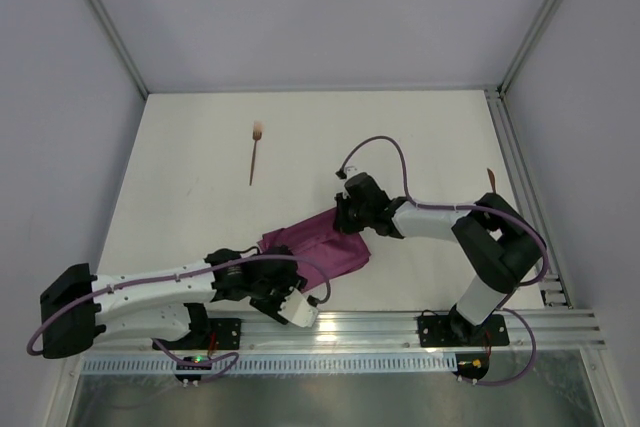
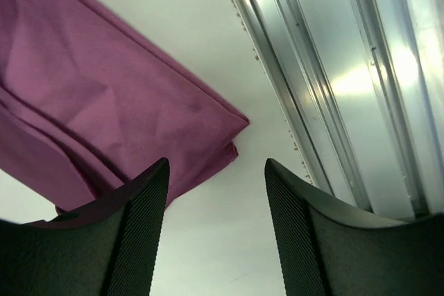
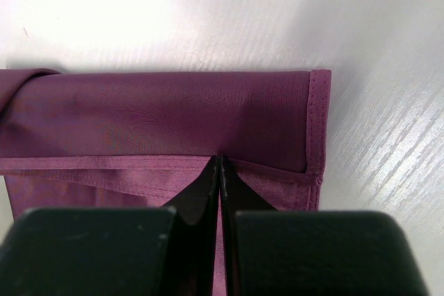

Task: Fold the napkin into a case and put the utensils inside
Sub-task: Pick up the 2/3-rectangle-folded napkin from the center of the board.

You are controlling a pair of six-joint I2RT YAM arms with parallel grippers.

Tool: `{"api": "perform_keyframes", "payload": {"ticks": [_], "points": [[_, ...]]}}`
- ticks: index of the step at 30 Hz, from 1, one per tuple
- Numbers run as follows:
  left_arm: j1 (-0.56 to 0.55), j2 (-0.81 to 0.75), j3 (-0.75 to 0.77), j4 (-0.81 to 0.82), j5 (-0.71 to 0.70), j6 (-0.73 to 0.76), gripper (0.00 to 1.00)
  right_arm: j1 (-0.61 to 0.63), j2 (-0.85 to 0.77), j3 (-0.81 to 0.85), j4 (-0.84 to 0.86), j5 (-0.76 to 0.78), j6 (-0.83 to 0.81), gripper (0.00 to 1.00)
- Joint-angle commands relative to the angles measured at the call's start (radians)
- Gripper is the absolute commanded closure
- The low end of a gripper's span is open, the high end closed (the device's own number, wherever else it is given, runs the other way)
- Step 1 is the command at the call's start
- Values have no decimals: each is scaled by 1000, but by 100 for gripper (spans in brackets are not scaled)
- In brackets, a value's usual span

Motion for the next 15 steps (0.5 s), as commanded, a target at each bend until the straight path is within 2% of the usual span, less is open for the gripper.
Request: {"api": "perform_keyframes", "payload": {"ticks": [1, 7, 10, 11, 15], "points": [[-29, 29, -35, 18, -76, 104, 39, -6, 41, 6, -92, 49, -8, 96], [-44, 70, -94, 158, -129, 136, 38, -4, 39, 9, -100, 58, -11, 96], [-49, 105, -126, 254, -190, 121, 42, -4, 33, 8, -103, 61, -12, 96], [-47, 118, -132, 267, -196, 119, 44, -6, 32, 6, -103, 63, -14, 96], [-47, 151, -138, 288, -187, 96, 69, -4, 24, 5, -106, 67, -14, 96]]}}
